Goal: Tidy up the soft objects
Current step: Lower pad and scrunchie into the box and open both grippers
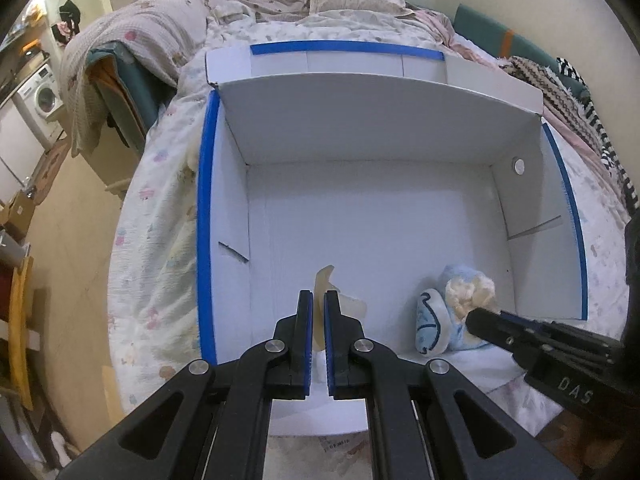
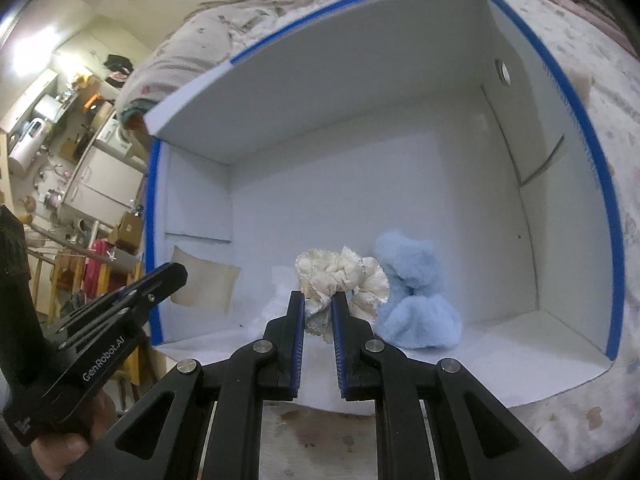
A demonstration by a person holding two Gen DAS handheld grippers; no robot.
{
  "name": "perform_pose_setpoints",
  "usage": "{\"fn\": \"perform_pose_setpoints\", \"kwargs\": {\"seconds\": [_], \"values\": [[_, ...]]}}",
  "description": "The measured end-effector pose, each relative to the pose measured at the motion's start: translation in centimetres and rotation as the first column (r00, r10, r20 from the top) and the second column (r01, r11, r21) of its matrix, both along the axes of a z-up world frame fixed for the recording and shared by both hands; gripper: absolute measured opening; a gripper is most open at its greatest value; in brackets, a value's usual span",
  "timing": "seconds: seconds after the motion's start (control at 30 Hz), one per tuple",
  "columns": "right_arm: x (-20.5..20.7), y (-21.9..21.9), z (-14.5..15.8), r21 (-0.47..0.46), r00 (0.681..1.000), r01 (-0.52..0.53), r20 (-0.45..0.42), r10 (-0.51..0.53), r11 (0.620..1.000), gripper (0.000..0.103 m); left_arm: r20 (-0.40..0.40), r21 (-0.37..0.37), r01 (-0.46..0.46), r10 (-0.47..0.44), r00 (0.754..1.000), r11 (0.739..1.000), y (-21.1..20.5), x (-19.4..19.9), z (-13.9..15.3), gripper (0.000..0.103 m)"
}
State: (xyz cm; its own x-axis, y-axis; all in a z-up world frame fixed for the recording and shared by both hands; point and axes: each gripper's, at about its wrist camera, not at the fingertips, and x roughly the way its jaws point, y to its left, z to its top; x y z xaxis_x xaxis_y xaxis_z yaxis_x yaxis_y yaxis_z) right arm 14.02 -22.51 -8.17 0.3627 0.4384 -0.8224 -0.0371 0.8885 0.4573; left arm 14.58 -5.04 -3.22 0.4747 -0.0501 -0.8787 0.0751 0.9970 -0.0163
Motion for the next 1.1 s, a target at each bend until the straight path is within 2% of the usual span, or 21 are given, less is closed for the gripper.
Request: {"fn": "perform_pose_setpoints", "kwargs": {"seconds": [0.13,0.4,0.53,0.73,0.77,0.8,0.83,0.87,0.93,0.97,1.0,1.1], "values": [[0.4,0.4,-0.6,0.005,1.000,-0.009,-0.017,0.009,1.000,0.015,0.029,0.004,-0.010,0.010,1.000,1.000,0.1,0.5,-0.3,0.005],[0.9,0.4,-1.4,0.038,0.998,-0.005,-0.055,0.007,0.999,0.016,0.033,-0.008,-0.024,0.024,0.999,1.000,-0.1,0.9,-1.1,0.005],[0.9,0.3,-1.4,0.013,0.999,0.017,-0.049,-0.016,1.000,0.016,0.028,-0.012,-0.033,0.033,0.999,0.999,-0.1,0.8,-1.3,0.006],[0.9,0.0,-1.4,0.020,0.998,0.037,-0.047,-0.036,0.999,0.031,0.032,0.017,-0.012,0.011,0.999,1.000,-0.5,0.7,-1.3,0.008],[0.8,-0.1,-1.4,0.022,0.998,0.041,-0.046,-0.040,0.999,0.038,0.030,0.017,-0.011,0.011,0.999,1.000,-0.6,0.7,-1.4,0.009],[0.8,-0.2,-1.3,0.022,0.998,0.045,-0.046,-0.044,0.999,0.056,0.028,0.017,-0.011,0.010,1.000,1.000,-0.6,0.7,-1.4,0.013],[0.8,-0.3,-1.3,0.026,0.998,0.051,-0.044,-0.049,0.998,0.066,0.025,0.016,-0.012,0.011,1.000,1.000,-0.6,0.7,-1.4,0.015],[0.7,-0.5,-1.2,0.032,0.998,0.059,-0.038,-0.058,0.998,0.075,0.025,0.016,-0.013,0.013,1.000,1.000,-0.6,0.7,-1.3,0.023],[0.7,-0.7,-1.0,0.027,0.997,0.080,-0.026,-0.079,0.996,0.075,0.034,0.020,-0.020,0.020,0.999,1.000,-0.6,0.6,-1.1,0.041],[0.7,-0.7,-1.0,0.015,0.996,0.084,-0.027,-0.084,0.996,0.075,0.040,0.022,-0.023,0.022,0.999,0.999,-0.6,0.5,-1.0,0.058],[0.7,-0.8,-1.0,-0.002,0.995,0.091,-0.027,-0.091,0.996,0.076,0.058,0.026,-0.027,0.026,0.998,0.999,-0.6,0.4,-0.7,0.066],[0.8,-1.0,-1.0,-0.013,0.994,0.107,-0.026,-0.107,0.994,0.076,0.085,0.043,-0.020,0.016,0.996,0.999,-0.8,0.1,-0.1,0.066]]}}
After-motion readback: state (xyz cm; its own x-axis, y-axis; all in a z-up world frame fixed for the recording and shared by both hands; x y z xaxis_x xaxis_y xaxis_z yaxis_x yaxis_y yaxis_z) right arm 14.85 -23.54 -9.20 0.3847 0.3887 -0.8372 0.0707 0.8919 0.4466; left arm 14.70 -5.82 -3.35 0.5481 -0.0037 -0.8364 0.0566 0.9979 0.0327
